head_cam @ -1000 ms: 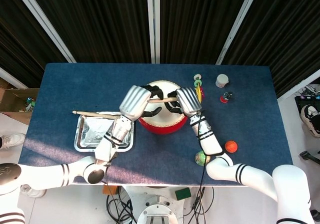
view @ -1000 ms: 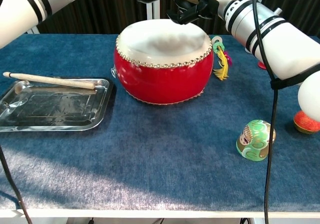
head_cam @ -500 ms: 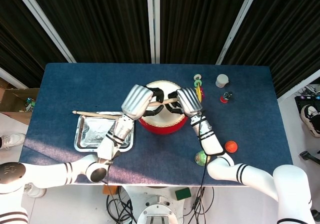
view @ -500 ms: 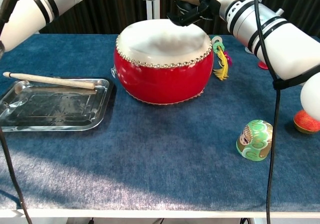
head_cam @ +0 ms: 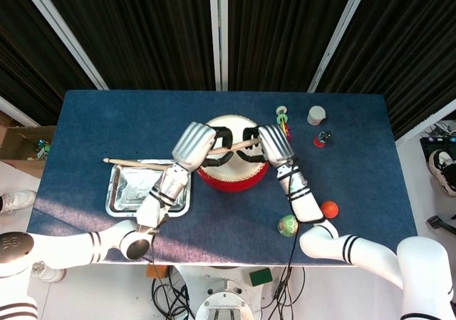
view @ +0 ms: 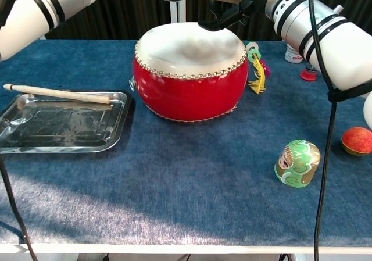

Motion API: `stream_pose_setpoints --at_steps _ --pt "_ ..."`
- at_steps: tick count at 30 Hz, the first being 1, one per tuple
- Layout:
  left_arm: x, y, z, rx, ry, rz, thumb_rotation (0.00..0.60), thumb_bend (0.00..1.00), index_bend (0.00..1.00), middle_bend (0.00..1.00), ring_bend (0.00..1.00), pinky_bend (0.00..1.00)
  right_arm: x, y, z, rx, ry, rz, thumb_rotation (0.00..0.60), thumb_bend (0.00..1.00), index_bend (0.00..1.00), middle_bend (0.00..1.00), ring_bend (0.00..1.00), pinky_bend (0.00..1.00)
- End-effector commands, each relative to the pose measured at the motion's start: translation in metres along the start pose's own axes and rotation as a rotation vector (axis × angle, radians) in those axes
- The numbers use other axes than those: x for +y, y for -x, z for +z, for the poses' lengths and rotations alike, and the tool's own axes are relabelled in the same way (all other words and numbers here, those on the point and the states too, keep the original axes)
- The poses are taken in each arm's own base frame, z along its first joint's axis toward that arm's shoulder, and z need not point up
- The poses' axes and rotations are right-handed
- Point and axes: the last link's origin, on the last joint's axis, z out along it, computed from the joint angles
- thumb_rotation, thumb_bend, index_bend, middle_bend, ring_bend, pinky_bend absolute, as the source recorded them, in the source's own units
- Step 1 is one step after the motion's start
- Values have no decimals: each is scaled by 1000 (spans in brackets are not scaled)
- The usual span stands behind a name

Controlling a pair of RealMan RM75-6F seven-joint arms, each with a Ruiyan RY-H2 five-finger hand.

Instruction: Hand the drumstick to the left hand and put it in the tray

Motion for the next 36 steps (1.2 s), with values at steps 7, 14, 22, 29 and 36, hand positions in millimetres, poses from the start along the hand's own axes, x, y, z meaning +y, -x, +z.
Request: stream_pose_setpoints --at_steps 7,14,22,29,36 --pt "-5 -4 -4 31 14 -30 600 469 685 733 740 744 0 -5 -3 -1 -6 2 600 128 392 459 401 536" --pt "-8 -8 -11 47 29 -56 600 468 687 734 740 744 2 -15 -8 -11 -16 -27 600 11 10 205 154 248" --pt "-14 -12 -29 70 46 -93 600 468 687 734 740 744 6 -36 -17 4 -19 -69 600 0 0 109 82 164" --pt "-29 -27 -59 108 24 -184 600 469 687 730 739 744 14 -64 -32 40 -27 -106 600 0 0 75 64 145" --pt "-61 -50 -114 113 -37 -254 600 482 694 727 739 744 27 -100 -61 71 -6 -125 600 0 0 74 64 145"
